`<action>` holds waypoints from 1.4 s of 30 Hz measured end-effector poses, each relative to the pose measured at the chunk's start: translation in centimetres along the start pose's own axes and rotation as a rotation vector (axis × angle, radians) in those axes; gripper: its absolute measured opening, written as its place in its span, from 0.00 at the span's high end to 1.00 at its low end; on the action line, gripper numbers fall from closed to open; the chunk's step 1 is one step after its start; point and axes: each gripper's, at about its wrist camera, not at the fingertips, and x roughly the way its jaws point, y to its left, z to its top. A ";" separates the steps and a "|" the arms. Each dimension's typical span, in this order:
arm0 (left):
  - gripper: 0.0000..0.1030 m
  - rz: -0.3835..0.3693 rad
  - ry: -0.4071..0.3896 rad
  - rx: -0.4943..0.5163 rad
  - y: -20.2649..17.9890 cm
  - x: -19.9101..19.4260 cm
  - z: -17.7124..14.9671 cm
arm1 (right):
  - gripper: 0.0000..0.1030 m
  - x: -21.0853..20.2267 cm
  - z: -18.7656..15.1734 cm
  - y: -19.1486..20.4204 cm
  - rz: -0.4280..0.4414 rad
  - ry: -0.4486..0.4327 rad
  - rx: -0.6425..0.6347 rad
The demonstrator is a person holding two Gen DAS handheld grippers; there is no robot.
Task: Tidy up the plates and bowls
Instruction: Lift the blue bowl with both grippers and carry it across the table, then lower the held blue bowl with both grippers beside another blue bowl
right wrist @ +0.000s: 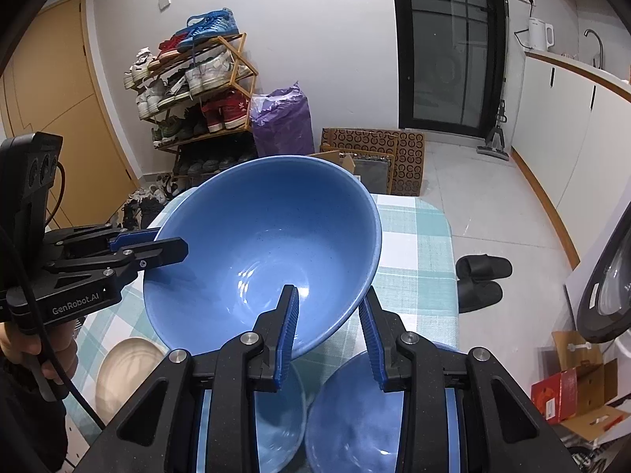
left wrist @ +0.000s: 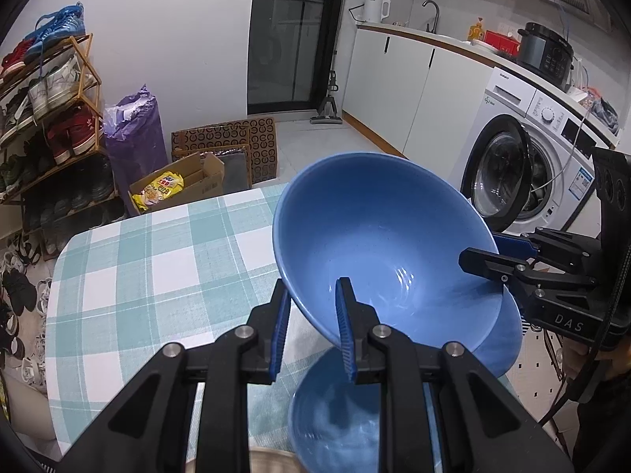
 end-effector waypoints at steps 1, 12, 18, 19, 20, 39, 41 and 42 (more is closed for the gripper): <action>0.79 0.000 -0.001 -0.001 0.0 -0.2 -0.1 | 0.68 -0.2 -0.1 0.2 0.001 -0.002 -0.003; 0.79 -0.002 -0.025 0.006 -0.5 -2.5 -1.3 | 0.68 -2.9 -1.3 2.0 0.005 -0.026 -0.013; 0.79 -0.010 -0.027 0.003 -0.8 -3.3 -2.1 | 0.68 -4.0 -2.1 2.6 0.007 -0.032 -0.016; 0.79 -0.011 -0.026 0.002 -0.7 -3.5 -2.3 | 0.68 -4.3 -2.3 2.7 0.008 -0.034 -0.018; 0.79 -0.011 -0.026 0.001 -0.8 -3.6 -2.5 | 0.68 -4.4 -2.3 2.9 0.008 -0.035 -0.019; 0.79 -0.024 -0.027 -0.027 -0.3 -4.8 -5.7 | 0.68 -5.2 -5.3 4.8 0.028 -0.032 -0.024; 0.79 -0.026 -0.025 -0.023 -0.4 -4.9 -6.0 | 0.68 -5.1 -5.5 4.8 0.030 -0.028 -0.022; 0.79 -0.027 -0.025 -0.021 -0.4 -4.9 -6.2 | 0.68 -5.0 -5.7 4.9 0.031 -0.023 -0.023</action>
